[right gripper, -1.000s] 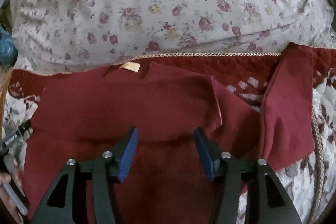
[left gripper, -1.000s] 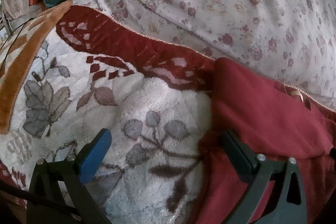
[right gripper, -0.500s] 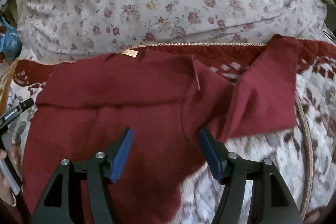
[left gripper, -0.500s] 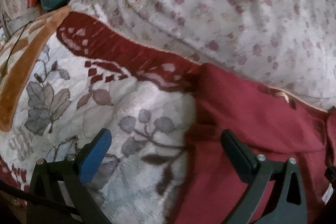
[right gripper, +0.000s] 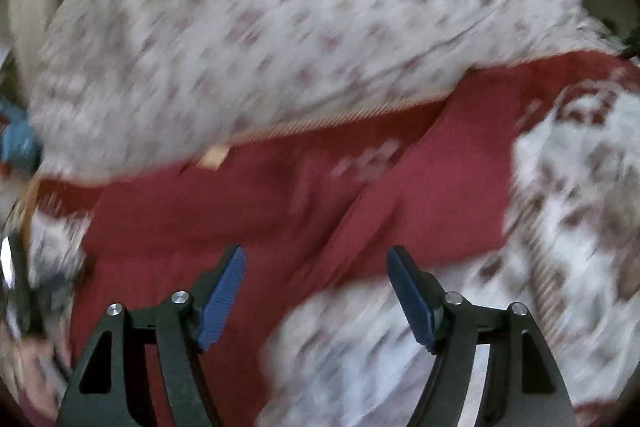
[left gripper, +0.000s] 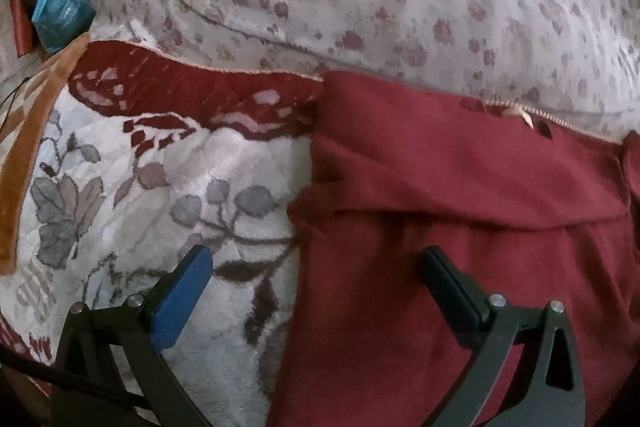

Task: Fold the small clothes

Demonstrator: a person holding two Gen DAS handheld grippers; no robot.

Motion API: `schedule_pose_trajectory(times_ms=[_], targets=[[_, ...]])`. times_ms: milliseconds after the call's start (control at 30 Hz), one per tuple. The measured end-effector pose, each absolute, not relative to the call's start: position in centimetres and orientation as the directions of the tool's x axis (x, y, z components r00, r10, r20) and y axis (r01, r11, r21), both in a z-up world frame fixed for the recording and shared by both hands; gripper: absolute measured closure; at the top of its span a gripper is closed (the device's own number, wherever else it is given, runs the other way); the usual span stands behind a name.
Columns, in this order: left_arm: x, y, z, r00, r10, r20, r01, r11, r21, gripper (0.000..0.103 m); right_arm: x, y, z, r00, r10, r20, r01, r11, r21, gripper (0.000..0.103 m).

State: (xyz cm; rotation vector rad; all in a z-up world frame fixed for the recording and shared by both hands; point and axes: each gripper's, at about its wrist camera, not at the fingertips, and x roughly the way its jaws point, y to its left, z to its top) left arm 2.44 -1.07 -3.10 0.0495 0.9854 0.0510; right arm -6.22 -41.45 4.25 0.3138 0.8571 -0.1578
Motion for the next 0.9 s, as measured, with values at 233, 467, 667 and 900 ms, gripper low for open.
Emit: schedule_pose_trajectory(times_ms=[233,467,667,900], targets=[[2.7,-1.6,-3.3,0.546,0.065,-0.835,-0.002,0.997,0.076,0.0,2.8,-50.9,1.3,0.549,-0.11,-0.828,0.482,0.851,0.207,0.019],[3.0,-2.2,-3.3,0.551,0.077,-0.831,0.031,0.993,0.113,0.0,8.0,-54.6,-3.2,0.46,-0.178,-0.87,0.549,0.827,0.121,0.019],[3.4,-2.1,-3.3,0.548,0.078,-0.833,0.033,0.993,0.115,0.0,10.4,-55.4,-4.5,0.401,-0.266,-0.877,0.545,0.838,-0.005,0.075],[3.2,-0.3,-1.2,0.599,0.084,-0.796,-0.039,0.996,0.075,0.0,7.2,-55.3,1.6,0.57,-0.1,-0.815,0.457,0.863,0.214,0.093]])
